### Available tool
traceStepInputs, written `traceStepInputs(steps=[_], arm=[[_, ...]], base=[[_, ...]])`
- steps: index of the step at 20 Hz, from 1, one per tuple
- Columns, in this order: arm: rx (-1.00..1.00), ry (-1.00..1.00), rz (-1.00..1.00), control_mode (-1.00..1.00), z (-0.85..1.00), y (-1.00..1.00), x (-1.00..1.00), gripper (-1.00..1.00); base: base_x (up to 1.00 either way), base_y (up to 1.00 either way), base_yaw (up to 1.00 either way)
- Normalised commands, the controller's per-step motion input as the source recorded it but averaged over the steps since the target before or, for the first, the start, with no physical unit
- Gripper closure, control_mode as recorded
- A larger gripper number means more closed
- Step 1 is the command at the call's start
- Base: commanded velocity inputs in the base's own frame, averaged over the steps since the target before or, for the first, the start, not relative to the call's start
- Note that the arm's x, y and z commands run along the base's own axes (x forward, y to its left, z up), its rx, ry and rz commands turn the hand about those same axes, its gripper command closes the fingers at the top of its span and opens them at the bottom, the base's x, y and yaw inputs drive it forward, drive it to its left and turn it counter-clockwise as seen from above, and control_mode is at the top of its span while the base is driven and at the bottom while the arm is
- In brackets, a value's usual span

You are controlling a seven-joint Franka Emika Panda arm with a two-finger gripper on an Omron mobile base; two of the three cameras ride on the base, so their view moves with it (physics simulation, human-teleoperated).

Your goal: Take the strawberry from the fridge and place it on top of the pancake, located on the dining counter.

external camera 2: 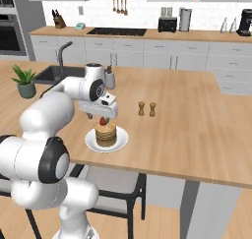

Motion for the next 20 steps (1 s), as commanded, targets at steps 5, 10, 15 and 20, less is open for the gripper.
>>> traceStepInputs(steps=[5, 10, 15, 20], arm=[[0.00, 0.00, 0.02, -1.00, 0.51, 0.22, -0.96, -1.00], [-0.04, 0.00, 0.02, -1.00, 0.18, 0.82, -0.99, -1.00], [-0.13, 0.06, 0.04, -1.00, 0.00, 1.00, -0.96, -1.00], [-0.12, 0.12, 0.07, -1.00, -0.12, 1.00, -0.71, -1.00]], base=[[0.00, 0.00, 0.00], [0.00, 0.00, 0.00], [0.00, 0.00, 0.00], [0.00, 0.00, 0.00]])
